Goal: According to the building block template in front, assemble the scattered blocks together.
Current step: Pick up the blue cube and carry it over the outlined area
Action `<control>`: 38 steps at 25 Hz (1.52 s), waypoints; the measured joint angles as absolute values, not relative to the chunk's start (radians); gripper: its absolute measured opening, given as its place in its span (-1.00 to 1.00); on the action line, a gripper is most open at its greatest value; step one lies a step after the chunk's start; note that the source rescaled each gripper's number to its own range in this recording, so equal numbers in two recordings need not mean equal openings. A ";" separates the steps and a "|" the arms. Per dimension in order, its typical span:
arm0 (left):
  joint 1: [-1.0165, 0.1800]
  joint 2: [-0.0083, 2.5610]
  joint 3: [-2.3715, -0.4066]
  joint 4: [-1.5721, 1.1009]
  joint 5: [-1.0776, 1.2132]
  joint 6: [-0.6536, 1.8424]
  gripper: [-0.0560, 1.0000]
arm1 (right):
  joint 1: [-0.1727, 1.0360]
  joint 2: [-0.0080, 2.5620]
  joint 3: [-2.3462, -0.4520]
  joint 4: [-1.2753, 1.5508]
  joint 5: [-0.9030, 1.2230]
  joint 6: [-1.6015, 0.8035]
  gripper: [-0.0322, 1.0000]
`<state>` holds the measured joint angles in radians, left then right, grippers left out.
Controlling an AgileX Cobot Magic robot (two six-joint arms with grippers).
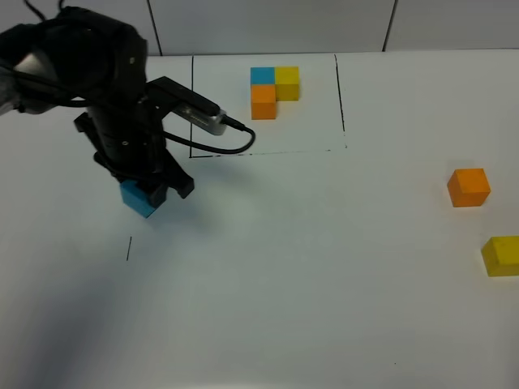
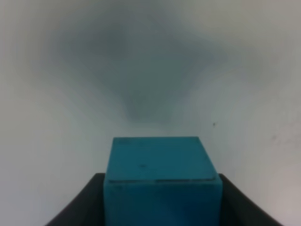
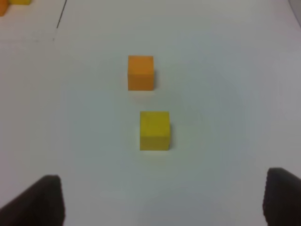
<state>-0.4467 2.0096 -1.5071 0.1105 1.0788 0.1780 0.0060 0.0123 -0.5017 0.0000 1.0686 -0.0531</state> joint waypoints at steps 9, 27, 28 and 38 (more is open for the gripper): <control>-0.582 2.239 -1.911 0.119 1.193 0.422 -0.89 | 0.006 0.012 -0.502 0.000 1.069 -0.053 0.47; -0.623 2.402 -2.117 0.041 1.193 0.815 -0.89 | 0.006 0.012 -0.502 0.000 1.069 -0.052 0.46; -0.623 2.409 -2.117 0.040 1.193 0.829 -0.89 | 0.006 0.012 -0.502 0.000 1.069 -0.052 0.46; -0.623 2.466 -2.202 -0.012 1.193 0.890 -0.89 | 0.006 0.012 -0.502 0.000 1.069 -0.052 0.46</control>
